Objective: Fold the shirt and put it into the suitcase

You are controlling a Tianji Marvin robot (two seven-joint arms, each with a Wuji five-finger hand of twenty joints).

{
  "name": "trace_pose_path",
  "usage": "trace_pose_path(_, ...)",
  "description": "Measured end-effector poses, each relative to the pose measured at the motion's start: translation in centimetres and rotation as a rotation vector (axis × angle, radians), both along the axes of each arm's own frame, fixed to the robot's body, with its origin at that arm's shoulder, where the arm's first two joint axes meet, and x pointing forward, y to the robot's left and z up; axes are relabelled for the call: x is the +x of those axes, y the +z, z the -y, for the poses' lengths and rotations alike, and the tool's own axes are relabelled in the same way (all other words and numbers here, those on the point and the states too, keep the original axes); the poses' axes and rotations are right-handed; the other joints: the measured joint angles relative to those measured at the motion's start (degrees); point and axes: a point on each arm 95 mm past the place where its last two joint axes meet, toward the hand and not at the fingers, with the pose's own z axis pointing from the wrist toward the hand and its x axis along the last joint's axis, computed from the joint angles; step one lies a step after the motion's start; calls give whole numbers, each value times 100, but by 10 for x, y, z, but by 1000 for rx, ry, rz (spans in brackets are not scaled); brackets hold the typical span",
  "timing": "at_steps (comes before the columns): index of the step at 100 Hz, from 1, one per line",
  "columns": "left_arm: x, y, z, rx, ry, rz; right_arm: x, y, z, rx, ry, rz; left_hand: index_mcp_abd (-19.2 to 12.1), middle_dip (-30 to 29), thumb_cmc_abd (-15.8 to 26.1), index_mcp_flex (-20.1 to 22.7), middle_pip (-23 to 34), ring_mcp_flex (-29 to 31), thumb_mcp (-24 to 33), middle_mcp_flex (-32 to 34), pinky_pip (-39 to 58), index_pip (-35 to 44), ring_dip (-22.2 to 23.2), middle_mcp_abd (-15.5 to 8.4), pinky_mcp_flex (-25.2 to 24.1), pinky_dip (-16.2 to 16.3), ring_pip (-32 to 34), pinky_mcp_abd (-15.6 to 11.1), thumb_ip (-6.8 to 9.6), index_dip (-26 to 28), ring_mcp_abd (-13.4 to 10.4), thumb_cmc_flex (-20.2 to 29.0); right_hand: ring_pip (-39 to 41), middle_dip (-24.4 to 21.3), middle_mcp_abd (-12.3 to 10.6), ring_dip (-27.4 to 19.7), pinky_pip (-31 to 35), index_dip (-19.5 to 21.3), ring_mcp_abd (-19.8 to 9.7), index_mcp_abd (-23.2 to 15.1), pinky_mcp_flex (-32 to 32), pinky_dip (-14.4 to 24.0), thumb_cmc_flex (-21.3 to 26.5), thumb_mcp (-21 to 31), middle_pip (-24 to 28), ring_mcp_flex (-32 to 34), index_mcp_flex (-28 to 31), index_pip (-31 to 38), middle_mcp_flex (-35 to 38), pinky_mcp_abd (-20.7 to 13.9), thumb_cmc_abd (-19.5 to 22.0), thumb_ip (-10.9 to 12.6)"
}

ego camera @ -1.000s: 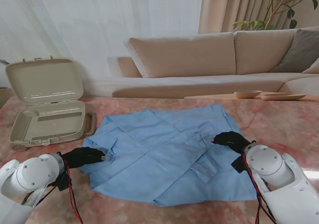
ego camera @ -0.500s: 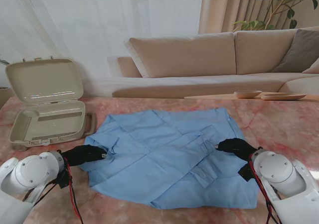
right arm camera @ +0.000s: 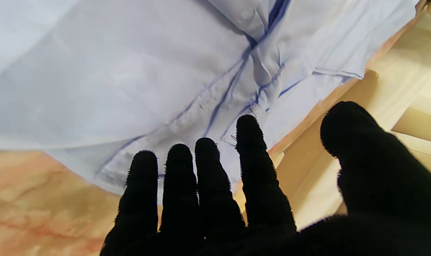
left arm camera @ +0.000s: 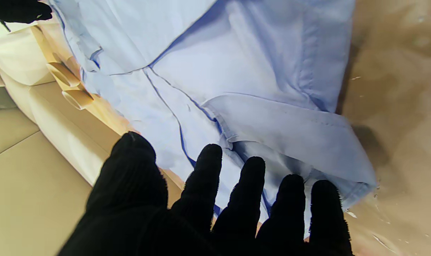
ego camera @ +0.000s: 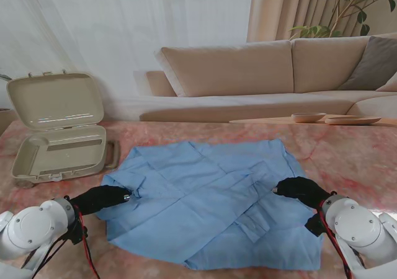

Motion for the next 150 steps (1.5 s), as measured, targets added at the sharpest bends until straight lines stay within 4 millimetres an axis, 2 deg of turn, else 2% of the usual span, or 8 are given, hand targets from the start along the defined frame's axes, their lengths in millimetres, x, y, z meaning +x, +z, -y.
trace_pose_path(11, -1, 7, 3, -14, 14, 31, 3, 10, -2, -4, -6, 49, 0, 0, 0, 54, 0, 6, 0, 7, 113, 1, 1, 20, 114, 6, 0, 302, 0, 0, 118, 1, -43, 0, 1, 0, 2, 0, 1, 0, -1, 17, 0, -20, -46, 1, 7, 0, 0, 48, 0, 0)
trace_pose_path(47, 26, 41, 26, -45, 51, 219, 30, 41, -32, -13, -3, 274, 0, 0, -5, 87, 0, 136, 0, 20, 402, 68, 14, 25, 118, 11, 124, 366, 0, 0, 216, 2, -53, 0, 8, 83, 208, 1, 71, 0, 182, 200, 2, -147, -144, 115, 45, 1, 50, 144, -234, 0)
trace_pose_path(49, 29, 42, 29, -45, 48, 227, 33, 43, -34, -25, -11, 300, 0, 0, -11, 110, 0, 136, 0, 23, 403, 68, 14, 25, 118, 11, 124, 367, 0, 0, 216, 2, -52, 0, 8, 132, 595, 1, 71, 0, 566, 603, 0, -90, -148, 121, 49, 27, 47, -97, -328, 0)
trace_pose_path(53, 33, 46, 34, -43, 45, 242, 39, 45, -37, -53, -27, 352, 0, 0, -13, 142, 0, 136, 0, 24, 404, 82, 14, 25, 118, 11, 124, 369, 0, 0, 217, 2, -52, 0, -11, 146, 1778, 1, -152, 21, 2225, 1236, 1, 173, -142, 136, 35, 5, 29, -1376, -600, 0)
trace_pose_path(55, 36, 47, 36, -42, 43, 249, 42, 46, -39, -69, -31, 374, 0, 0, -21, 142, 0, 136, 0, 25, 404, 83, 14, 25, 118, 11, 124, 369, 0, 0, 217, 2, -51, 0, 13, 147, 1985, 1, -148, 54, 2443, 1249, 1, 278, -116, 136, 35, -36, -10, -1774, -681, 0)
trace_pose_path(63, 48, 51, 44, -30, 32, 273, 54, 47, -44, -100, -15, 387, 0, 0, -112, 142, 0, 136, 1, 26, 405, 85, 14, 25, 118, 11, 124, 370, 7, 0, 217, 96, -31, 0, 73, 157, 696, 1, 61, 71, 732, 566, -7, 659, -16, 119, -179, -188, -40, -87, -1025, 0)
trace_pose_path(70, 60, 51, 47, 12, -5, 310, 63, 47, -48, -93, 24, 347, 0, 0, -144, 141, 0, 136, 0, 26, 405, 88, 14, 25, 118, 11, 124, 373, 8, 0, 217, 83, -26, 0, 126, 158, 499, 9, 69, 71, 421, 501, -7, 850, 69, 119, -483, -220, -166, 301, -1215, 0)
trace_pose_path(150, 127, 36, 50, 310, -107, 418, 139, 23, -67, -292, 155, 310, 96, -65, -368, -481, 2, 76, -3, -339, -11, -186, 12, -33, 118, -278, 134, 354, 8, -66, 217, 73, -225, 5, 57, 74, -141, 7, -127, 68, -509, 163, -16, 1237, 351, -783, -1402, -339, -1002, -151, -1735, 0)
